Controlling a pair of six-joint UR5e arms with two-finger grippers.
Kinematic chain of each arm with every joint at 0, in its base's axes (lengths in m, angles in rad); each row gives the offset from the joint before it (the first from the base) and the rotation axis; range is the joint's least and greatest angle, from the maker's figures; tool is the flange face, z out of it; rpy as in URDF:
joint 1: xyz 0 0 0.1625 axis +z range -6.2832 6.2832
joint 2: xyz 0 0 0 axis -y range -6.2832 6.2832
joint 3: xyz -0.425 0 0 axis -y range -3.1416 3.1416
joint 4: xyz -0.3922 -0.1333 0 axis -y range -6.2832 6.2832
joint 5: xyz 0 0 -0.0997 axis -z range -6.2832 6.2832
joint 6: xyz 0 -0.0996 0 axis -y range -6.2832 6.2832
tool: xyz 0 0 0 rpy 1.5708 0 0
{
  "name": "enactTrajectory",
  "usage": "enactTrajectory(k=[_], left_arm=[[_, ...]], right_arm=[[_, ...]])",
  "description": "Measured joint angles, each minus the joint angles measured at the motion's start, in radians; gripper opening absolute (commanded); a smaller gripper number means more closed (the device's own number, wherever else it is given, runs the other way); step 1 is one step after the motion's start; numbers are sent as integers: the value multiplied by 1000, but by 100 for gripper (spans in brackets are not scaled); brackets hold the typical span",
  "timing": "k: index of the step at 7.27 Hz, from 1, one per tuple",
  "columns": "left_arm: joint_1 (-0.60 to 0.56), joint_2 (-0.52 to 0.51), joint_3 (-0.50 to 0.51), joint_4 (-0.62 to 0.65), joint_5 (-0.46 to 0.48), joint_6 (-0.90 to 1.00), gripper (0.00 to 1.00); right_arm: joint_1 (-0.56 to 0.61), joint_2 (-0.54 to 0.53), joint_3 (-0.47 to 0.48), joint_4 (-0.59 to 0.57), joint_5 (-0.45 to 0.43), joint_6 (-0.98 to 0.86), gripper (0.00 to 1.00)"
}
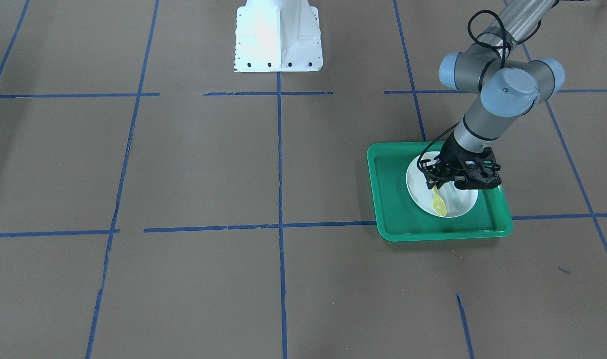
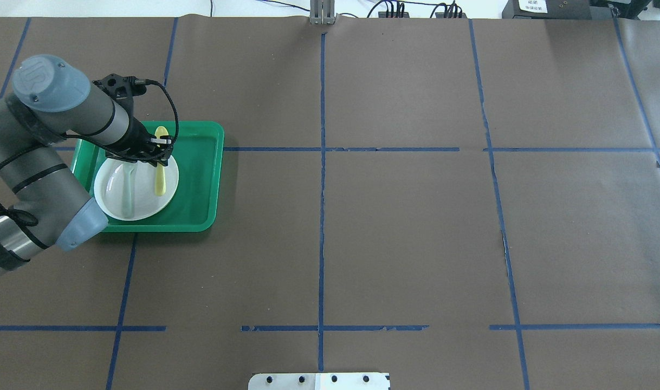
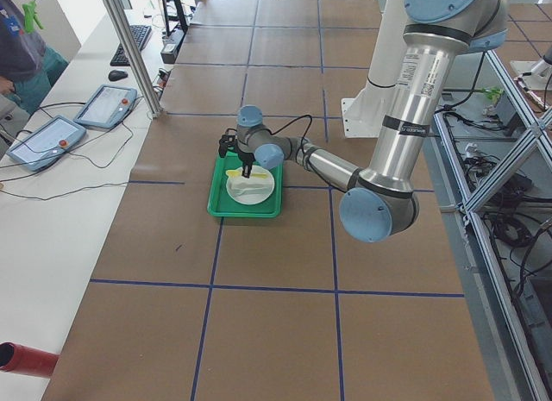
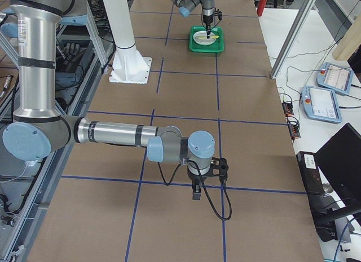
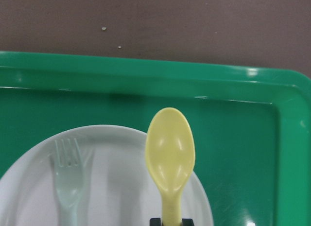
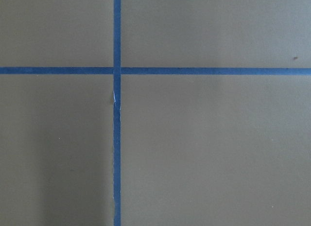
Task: Place spoon
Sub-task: 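Lift the spoon off the plate and carry it beside the plate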
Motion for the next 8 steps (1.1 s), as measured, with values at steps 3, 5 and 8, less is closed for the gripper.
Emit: enactTrajectory(k=[3,5,8], left_arm=[[67,-59,31,22,9,-57,0],[98,-69,65,4,38,-64,22],[113,-69,90,-9,96,-64,98]], right_arm=[[0,0,0,0,0,0,100],[0,0,0,0,0,0,100],[0,0,0,0,0,0,100]])
